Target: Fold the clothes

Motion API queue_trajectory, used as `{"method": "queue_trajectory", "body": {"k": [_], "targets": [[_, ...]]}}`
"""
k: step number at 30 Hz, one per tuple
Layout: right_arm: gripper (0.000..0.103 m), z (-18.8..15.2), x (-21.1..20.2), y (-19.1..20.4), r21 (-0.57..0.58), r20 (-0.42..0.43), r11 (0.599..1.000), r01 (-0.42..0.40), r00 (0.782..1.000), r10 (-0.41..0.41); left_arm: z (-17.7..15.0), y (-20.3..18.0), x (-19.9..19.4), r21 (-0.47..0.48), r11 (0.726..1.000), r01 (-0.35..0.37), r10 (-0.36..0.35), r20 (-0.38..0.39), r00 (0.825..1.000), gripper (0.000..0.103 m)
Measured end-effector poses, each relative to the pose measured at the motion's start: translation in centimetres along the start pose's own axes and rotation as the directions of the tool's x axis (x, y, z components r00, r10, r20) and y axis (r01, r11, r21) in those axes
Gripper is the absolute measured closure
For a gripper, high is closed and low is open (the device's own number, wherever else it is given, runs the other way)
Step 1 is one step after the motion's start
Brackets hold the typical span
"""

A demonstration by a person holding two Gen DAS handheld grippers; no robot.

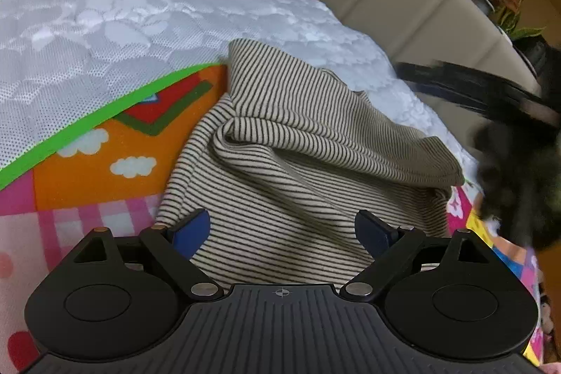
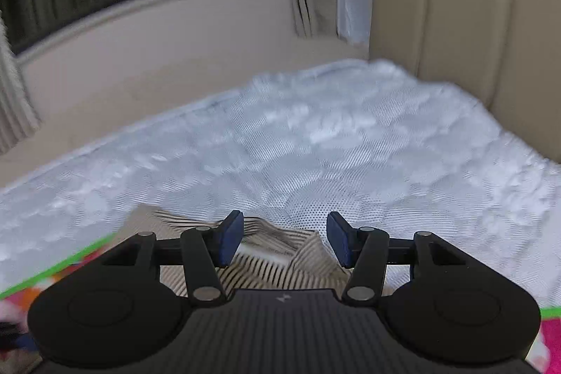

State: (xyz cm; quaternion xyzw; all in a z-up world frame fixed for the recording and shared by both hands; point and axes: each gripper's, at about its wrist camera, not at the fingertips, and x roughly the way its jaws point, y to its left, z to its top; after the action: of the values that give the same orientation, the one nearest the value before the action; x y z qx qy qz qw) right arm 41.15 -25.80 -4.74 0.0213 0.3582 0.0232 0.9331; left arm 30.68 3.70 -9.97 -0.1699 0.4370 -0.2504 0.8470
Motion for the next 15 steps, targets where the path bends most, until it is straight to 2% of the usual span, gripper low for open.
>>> {"method": "queue_trajectory", "body": {"k": [1, 3, 4, 5, 6, 7, 8, 10, 15], "targets": [[0.051, -0.2, 2.1, -0.1, -0.011, -0.048, 1.000, 0.025, 0.999, -0.026, 0.0, 0.2, -0.2, -0.008, 1.000, 0.010, -0.010, 0.000, 1.000, 0.009], [0.050, -1.0, 5.5, -0.5, 0.001, -0.159, 1.000, 0.004, 0.987, -0.003, -0.1, 0.5, -0.3, -0.012, 1.000, 0.018, -0.018, -0.001, 1.000, 0.009], [0.048, -1.4, 6.0, -0.7, 0.014, -0.153, 1.000, -0.007, 0.988, 0.009, -0.1, 0.7, -0.4, -0.014, 1.000, 0.023, -0.023, -0.002, 1.000, 0.008], [0.055, -1.7, 6.1, -0.7, 0.015, -0.145, 1.000, -0.018, 0.989, 0.020, -0.1, 0.8, -0.4, -0.014, 1.000, 0.025, -0.025, -0.003, 1.000, 0.008], [0.065, -1.8, 5.8, -0.5, 0.000, -0.134, 1.000, -0.028, 0.991, 0.028, 0.1, 0.8, -0.4, -0.006, 1.000, 0.022, -0.022, -0.003, 1.000, 0.008], [0.087, -1.7, 5.4, -0.3, -0.013, -0.121, 0.999, -0.037, 0.992, 0.035, 0.3, 0.8, -0.2, -0.001, 1.000, 0.019, -0.019, -0.002, 1.000, 0.008], [0.094, -1.7, 5.0, 0.0, -0.034, -0.106, 0.999, -0.037, 0.994, 0.033, 0.5, 0.8, -0.1, 0.002, 1.000, 0.018, -0.018, -0.001, 1.000, 0.008], [0.096, -1.1, 3.7, 0.6, -0.074, -0.062, 0.997, -0.032, 0.998, 0.027, 0.7, 0.9, 0.1, -0.003, 1.000, 0.022, -0.022, -0.001, 1.000, 0.008], [0.097, -0.3, -3.8, 1.9, -0.064, 0.042, 0.988, -0.140, 0.989, 0.143, 0.9, 1.3, -1.2, -0.002, 1.000, 0.016, -0.016, 0.025, 1.000, 0.008]]}}
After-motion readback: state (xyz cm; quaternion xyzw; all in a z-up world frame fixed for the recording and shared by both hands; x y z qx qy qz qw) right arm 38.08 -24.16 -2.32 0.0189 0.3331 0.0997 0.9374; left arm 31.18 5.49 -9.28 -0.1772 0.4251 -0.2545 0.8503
